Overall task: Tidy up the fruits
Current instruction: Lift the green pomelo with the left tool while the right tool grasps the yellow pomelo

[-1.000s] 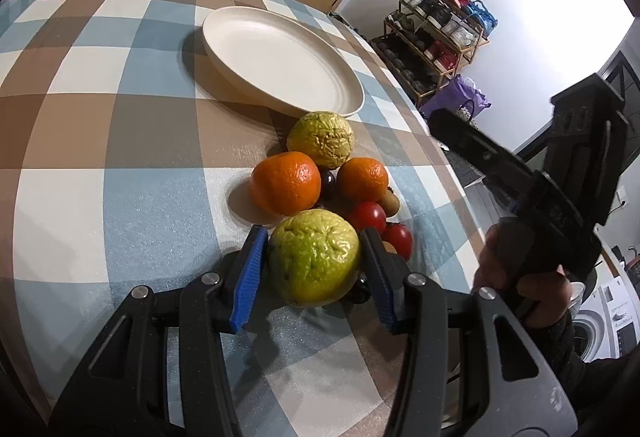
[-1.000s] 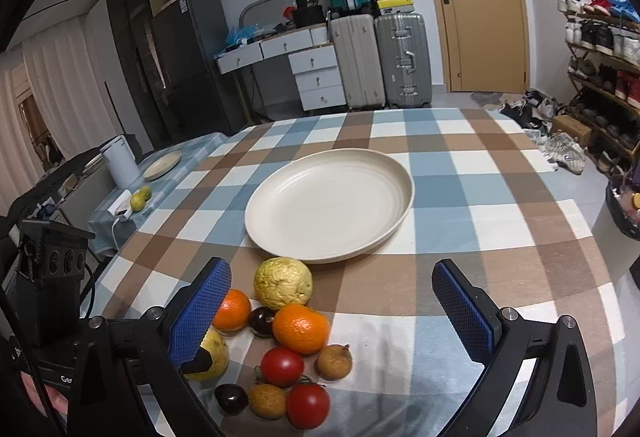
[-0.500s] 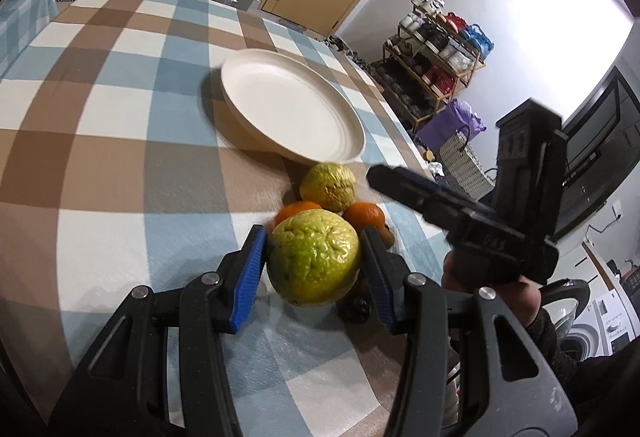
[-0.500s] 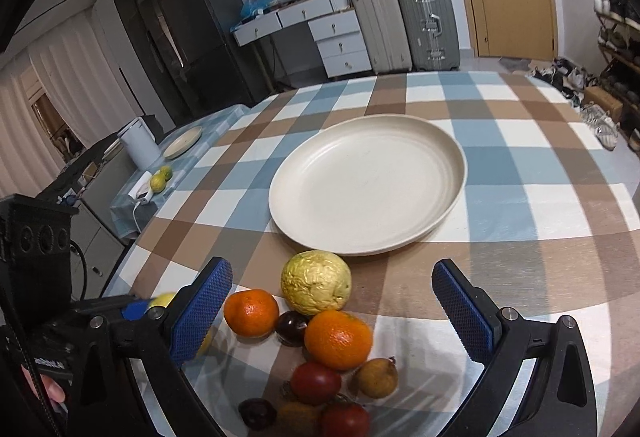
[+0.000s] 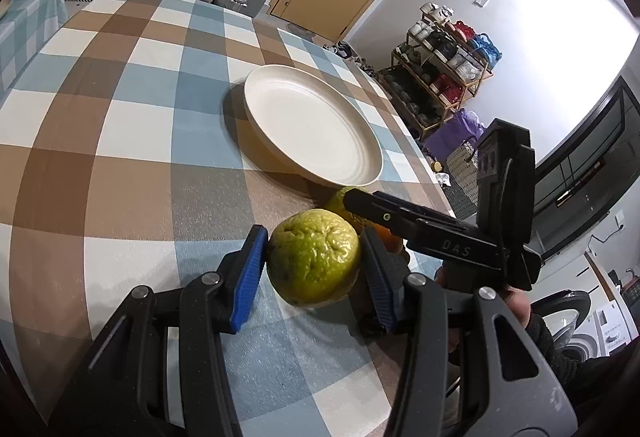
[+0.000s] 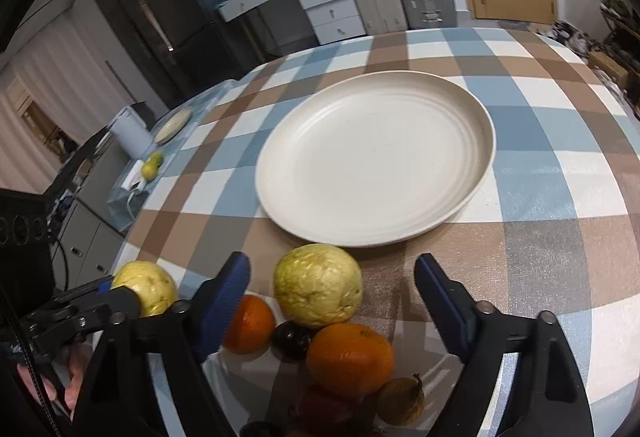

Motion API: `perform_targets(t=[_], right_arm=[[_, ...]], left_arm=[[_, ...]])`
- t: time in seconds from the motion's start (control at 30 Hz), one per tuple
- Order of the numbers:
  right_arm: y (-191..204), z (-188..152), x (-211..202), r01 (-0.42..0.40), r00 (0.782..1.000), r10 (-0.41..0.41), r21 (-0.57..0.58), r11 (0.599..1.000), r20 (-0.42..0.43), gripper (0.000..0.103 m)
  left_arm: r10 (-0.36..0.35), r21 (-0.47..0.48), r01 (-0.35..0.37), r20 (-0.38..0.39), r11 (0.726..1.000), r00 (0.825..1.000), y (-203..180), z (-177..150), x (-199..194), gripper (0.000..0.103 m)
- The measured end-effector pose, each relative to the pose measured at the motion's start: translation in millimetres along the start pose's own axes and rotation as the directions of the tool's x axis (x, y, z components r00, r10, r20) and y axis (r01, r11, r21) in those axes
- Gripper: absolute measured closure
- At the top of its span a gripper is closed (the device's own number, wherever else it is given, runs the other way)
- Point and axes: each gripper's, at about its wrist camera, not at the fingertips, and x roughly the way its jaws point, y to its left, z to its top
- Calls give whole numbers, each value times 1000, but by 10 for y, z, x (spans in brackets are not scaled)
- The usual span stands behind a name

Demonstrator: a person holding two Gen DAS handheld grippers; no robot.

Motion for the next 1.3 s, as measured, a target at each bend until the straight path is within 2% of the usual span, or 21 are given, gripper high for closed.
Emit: perform_targets(t=[0.13, 0.3, 0.43, 0.6, 0.8, 0.97, 1.3], right_arm=[[-13, 6, 61, -27, 999, 27, 18, 999, -25, 30], [4, 13, 109, -62, 997, 63, 18, 998, -49, 53], [44, 14, 101, -45, 998, 44, -1, 999, -39, 54], [33, -23, -13, -76, 997, 76, 4, 997, -9, 54], [21, 2, -223, -112, 991, 112, -12, 994, 72, 54], [-53, 118, -389, -126, 982, 126, -6, 992, 142, 54], [-234, 505, -459, -121, 972, 126, -34, 992, 199, 54]], left_arm=[[5, -2, -5, 2, 1000, 1000, 9, 19, 1, 58], [16, -5, -16, 3, 1000, 1000, 13, 57, 11, 58], [24, 0, -24, 5, 1000, 1000, -16, 78, 26, 58], [34, 15, -34, 9, 999, 999, -81, 125, 53, 58], [45, 38, -46, 21, 998, 999, -177, 268, 99, 58], [52, 52, -53, 34, 997, 998, -233, 471, 166, 58], [62, 110, -69, 58, 992, 996, -392, 1008, 443, 58]])
